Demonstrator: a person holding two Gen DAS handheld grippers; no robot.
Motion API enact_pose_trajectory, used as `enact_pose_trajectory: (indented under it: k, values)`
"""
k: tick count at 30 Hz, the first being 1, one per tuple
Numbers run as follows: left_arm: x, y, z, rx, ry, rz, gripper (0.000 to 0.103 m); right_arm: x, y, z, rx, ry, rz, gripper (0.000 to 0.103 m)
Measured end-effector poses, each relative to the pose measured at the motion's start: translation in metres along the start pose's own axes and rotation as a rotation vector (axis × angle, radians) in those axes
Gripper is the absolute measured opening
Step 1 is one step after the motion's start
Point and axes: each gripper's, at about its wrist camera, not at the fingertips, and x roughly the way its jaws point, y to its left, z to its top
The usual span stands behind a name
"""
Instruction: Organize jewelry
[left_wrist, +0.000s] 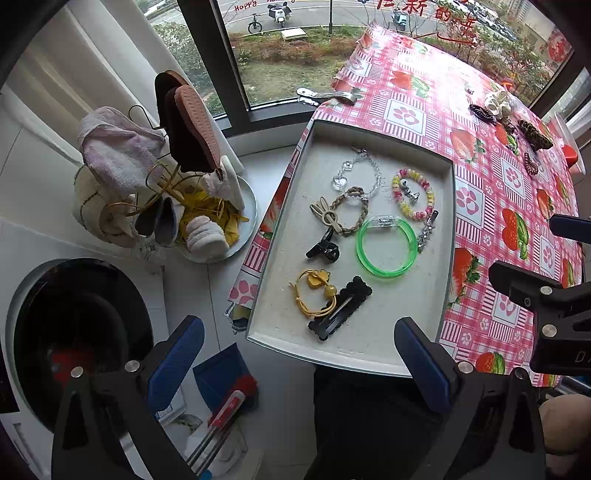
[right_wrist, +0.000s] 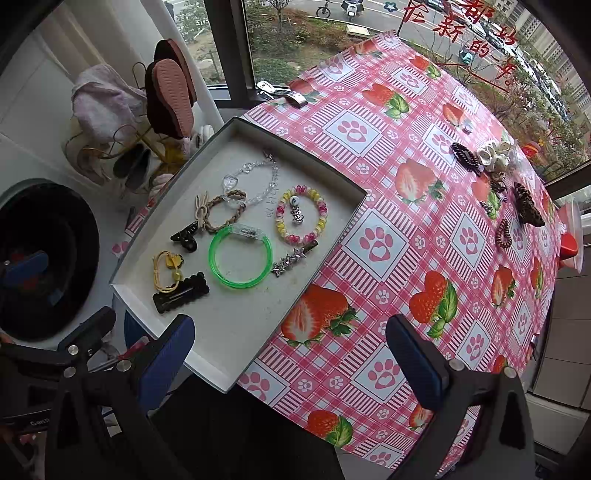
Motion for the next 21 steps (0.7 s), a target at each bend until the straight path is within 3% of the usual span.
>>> enact_pose_trajectory:
  k: [21]
  values:
    - [0.0023,0.0036,0.0002,0.003,0.001,0.001,0.103,0.0008,0.0053,0.0013,0.007,0.001,-0.002,0.103]
